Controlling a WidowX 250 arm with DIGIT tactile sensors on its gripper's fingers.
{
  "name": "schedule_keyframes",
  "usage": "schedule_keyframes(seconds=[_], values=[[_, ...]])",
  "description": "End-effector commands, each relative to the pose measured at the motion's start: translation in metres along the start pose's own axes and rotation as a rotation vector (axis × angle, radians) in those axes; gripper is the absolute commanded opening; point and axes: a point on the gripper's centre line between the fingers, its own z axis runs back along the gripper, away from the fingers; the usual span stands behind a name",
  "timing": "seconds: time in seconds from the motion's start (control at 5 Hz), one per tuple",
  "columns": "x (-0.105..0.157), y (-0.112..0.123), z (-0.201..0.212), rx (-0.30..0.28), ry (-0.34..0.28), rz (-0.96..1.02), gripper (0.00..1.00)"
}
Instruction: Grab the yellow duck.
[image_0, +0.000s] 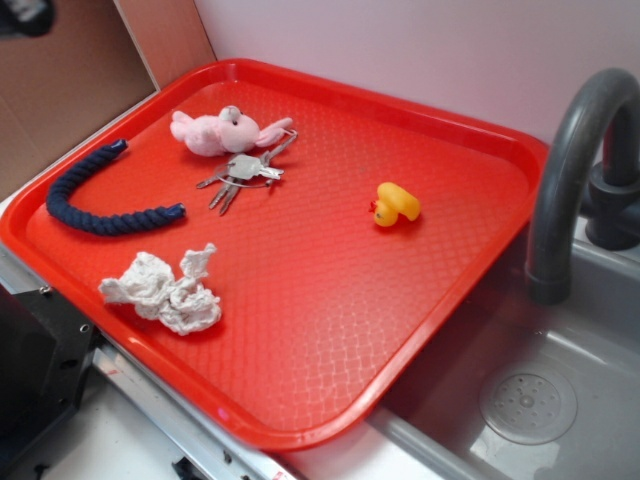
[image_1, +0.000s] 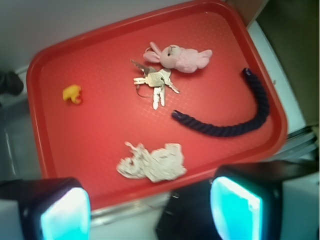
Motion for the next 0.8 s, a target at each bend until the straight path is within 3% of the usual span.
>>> schedule_keyframes(seconds=[0.0, 0.4, 0.6], values=[[0.026, -0.043, -0.036, -0.058, 0.03, 0.251, 1.0], [0.053, -0.075, -0.076, -0.105, 0.012, 0.366, 1.0], [0.067, -0.095, -0.11, -0.11, 0.047, 0.366, 1.0]])
